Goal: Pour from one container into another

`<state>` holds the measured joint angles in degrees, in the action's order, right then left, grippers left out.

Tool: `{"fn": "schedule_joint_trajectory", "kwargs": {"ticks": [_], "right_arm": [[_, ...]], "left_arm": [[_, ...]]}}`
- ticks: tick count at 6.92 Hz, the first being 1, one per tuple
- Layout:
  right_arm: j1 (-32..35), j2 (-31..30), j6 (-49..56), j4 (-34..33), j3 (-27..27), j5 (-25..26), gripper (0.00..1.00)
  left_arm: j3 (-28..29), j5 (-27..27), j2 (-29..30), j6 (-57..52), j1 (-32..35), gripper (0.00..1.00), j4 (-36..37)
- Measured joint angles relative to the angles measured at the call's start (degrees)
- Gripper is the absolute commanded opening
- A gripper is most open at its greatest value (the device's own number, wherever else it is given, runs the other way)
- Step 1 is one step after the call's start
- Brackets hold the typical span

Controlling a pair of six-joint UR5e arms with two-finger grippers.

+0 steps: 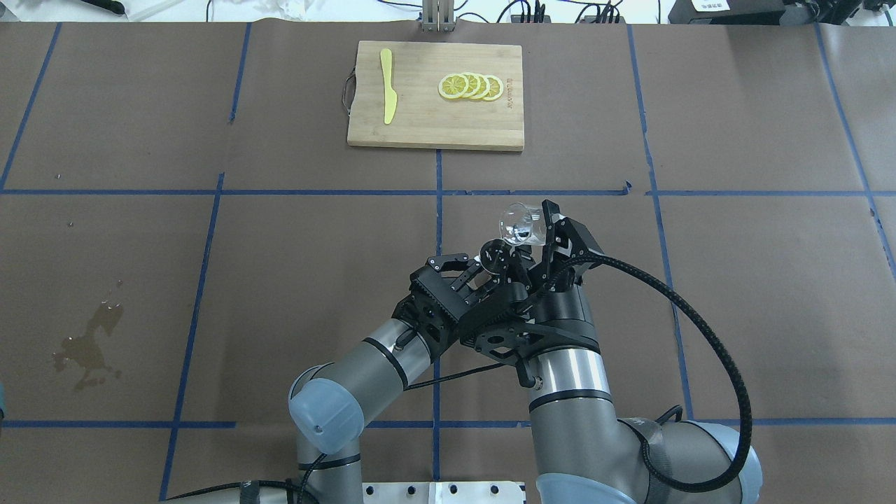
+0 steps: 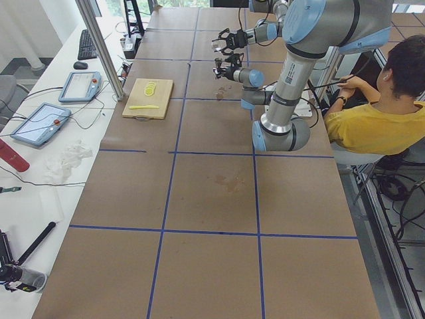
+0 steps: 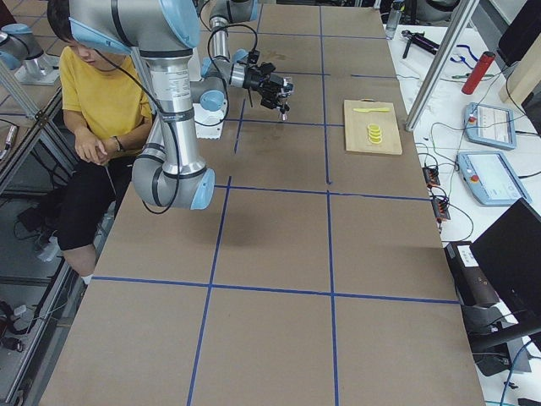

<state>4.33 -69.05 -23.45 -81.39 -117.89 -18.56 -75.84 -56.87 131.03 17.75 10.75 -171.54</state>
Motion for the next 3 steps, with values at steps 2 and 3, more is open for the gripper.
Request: {"fn": "schedule_joint_trajectory", "kwargs": {"ticks": [2,3], "right_arm": [[0.3,-0.5,-12.1,1.7,-0.2,-2.3,0.0],[0.5,-1.8,-18.7,2.8,-0.3,-3.5,0.0]], "left_arm": [[-0.5,0.2,-0.6,0.1,0.2,0.0,-0.4],[-1.5,0.2,-2.2,0.1,0.5,0.0,-1.1]]}}
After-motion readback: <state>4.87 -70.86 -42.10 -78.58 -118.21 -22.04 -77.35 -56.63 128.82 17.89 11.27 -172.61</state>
